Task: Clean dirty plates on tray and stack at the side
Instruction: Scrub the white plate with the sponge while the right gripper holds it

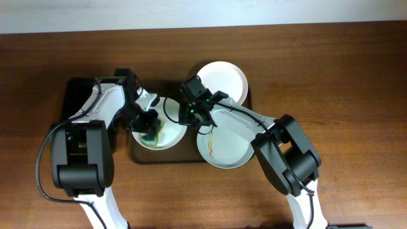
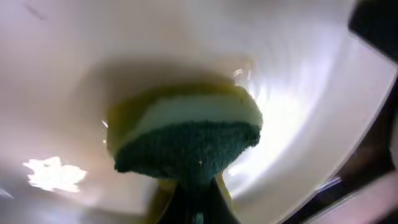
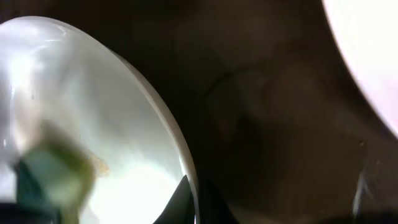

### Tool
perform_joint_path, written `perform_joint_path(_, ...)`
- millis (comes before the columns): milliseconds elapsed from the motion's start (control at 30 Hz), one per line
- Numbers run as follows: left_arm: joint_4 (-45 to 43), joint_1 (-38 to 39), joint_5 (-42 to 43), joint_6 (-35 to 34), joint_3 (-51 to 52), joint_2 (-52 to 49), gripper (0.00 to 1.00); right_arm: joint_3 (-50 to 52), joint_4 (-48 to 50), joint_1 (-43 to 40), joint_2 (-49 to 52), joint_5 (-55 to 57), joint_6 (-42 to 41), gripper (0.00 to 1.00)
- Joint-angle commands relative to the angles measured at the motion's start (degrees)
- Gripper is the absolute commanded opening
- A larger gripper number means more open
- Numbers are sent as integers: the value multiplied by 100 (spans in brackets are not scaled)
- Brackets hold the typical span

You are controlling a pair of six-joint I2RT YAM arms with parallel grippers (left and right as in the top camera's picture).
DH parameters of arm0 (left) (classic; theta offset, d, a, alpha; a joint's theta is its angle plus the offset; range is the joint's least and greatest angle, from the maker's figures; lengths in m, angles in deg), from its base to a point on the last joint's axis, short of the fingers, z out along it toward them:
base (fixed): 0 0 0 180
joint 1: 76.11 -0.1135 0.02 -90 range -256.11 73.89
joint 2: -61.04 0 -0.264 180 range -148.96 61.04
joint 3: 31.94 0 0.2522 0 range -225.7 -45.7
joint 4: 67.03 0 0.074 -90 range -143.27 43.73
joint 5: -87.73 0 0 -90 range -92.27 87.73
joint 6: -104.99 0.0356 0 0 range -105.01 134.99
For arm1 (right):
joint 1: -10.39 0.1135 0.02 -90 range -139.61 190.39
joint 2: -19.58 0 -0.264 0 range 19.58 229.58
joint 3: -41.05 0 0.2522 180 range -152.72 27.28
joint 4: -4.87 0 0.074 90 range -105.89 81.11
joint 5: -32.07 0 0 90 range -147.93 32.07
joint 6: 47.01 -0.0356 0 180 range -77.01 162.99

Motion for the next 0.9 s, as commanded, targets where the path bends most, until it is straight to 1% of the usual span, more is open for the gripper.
perform_joint_path(0, 411, 20, -39, -81, 101, -61, 1, 13, 39, -35, 125, -48, -70, 4)
perform_joint_path(33, 157, 20, -310, -269, 101, -61, 1, 13, 39, -35, 125, -48, -70, 4)
perform_joint_path(100, -678, 22, -970, -820, 101, -61, 1, 13, 37, -35, 125, -48, -70, 4)
perform_joint_path(133, -1303, 26, -1263, -1106, 101, -61, 1, 13, 37, -35, 125, -48, -70, 4)
perform_joint_path(200, -2146, 28, -1261, -1134, 101, -61, 1, 13, 37, -35, 125, -46, -70, 4)
perform_joint_path(333, -3276, 96, -1200, -1130, 101, -61, 1, 15, 39, -35, 127, -44, -44, 4)
perform_joint_path(367, -3296, 186, -981, -1128, 101, -61, 1, 15, 39, -35, 127, -44, -44, 4)
perform_joint_path(433, -3209, 446, 306, -1038, 101, -61, 1, 15, 39, -35, 127, -44, -44, 4)
perform_joint_path(467, -3206, 608, 649, -1040, 101, -61, 1, 15, 37, -35, 127, -44, -44, 4)
perform_joint_path(567, -3200, 699, 179, -1043, 101, -61, 1, 15, 39, -35, 127, -46, -44, 4)
perform_joint_path(633, -2588, 691, -1062, -1349, 101, -61, 1, 15, 37, -35, 127, -46, -26, 4)
perform_joint_path(667, -2186, 691, -1491, -1353, 101, -61, 1, 15, 39, -35, 127, -46, -26, 4)
perform_joint_path(700, -1786, 691, -1982, -1502, 101, -61, 1, 15, 39, -35, 127, -46, -28, 4)
perform_joint_path(767, -1255, 664, -2680, -1757, 101, -61, 1, 15, 39, -35, 127, -48, -28, 4)
perform_joint_path(833, -975, 540, -2765, -1784, 101, -61, 1, 15, 39, -35, 127, -48, -28, 4)
perform_joint_path(867, -785, 437, -2758, -1978, 37, -61, 1, 15, 39, -35, 127, -48, -28, 4)
